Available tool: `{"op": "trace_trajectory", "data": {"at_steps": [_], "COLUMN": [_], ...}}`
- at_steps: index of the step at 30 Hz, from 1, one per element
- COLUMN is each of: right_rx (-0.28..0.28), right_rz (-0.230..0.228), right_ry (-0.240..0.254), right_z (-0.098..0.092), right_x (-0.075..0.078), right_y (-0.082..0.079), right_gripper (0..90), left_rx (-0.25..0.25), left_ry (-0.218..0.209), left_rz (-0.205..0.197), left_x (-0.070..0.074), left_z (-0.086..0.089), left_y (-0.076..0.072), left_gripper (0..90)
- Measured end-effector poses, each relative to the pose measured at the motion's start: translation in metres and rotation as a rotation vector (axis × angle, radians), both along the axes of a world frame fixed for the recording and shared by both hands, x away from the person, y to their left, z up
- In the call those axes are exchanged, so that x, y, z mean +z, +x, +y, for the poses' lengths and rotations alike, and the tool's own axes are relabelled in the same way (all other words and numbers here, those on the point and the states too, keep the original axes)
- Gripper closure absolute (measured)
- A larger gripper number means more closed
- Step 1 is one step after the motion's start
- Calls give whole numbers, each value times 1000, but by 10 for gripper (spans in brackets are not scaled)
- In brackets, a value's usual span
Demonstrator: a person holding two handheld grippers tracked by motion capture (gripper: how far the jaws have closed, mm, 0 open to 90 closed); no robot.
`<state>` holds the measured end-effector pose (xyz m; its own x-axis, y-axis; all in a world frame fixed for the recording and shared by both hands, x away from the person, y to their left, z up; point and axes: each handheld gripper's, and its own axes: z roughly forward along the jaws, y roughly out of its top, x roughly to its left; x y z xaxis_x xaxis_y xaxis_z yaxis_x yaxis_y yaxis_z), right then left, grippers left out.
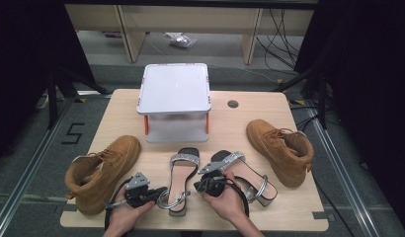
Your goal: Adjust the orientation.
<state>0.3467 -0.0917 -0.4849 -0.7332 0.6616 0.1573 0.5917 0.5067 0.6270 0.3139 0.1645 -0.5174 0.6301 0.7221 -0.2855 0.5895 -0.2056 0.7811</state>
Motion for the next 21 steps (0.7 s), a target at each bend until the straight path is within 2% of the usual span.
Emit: {"op": "trace_trajectory", "data": {"at_steps": [2,4,5,6,7,8,10,12,14,17,19,20,21], "right_rx": [19,18,12,11,24,31,39,34,53,56,44,53,50], "right_rz": [-11,9,5,23,8,-3,-3,-1,-21,-14,20,-2,-1], "right_ry": [-10,-5,-21,-12,-9,16,-11,4,-16,-18,-16,-22,-23], "right_z": [4,7,9,11,12,14,14,14,12,12,11,10,9], "right_x": [-2,-3,-5,-4,-5,-6,-5,-6,-7,-6,-5,-6,-5], "right_y": [3,4,6,5,6,7,7,8,10,11,10,12,12], "right_gripper": [900,900,900,900,900,900,900,900,900,900,900,900,900], "left_rx": [-2,-3,-7,-16,-21,-21,-27,-32,-32,-40,-44,-56,-54], "left_ry": [1,8,10,4,6,9,11,11,18,31,35,41,37], "left_rz": [1,-2,-1,1,-1,-5,-5,-7,-8,-13,-15,-6,-9], "left_x": [0,1,1,2,2,2,2,2,2,3,3,4,3], "left_z": [0,-2,-3,-4,-5,-7,-9,-11,-13,-17,-18,-20,-22], "left_y": [0,0,0,1,1,0,0,1,1,2,2,3,3], "left_gripper": [893,893,893,893,892,893,893,893,893,893,893,893,893]}}
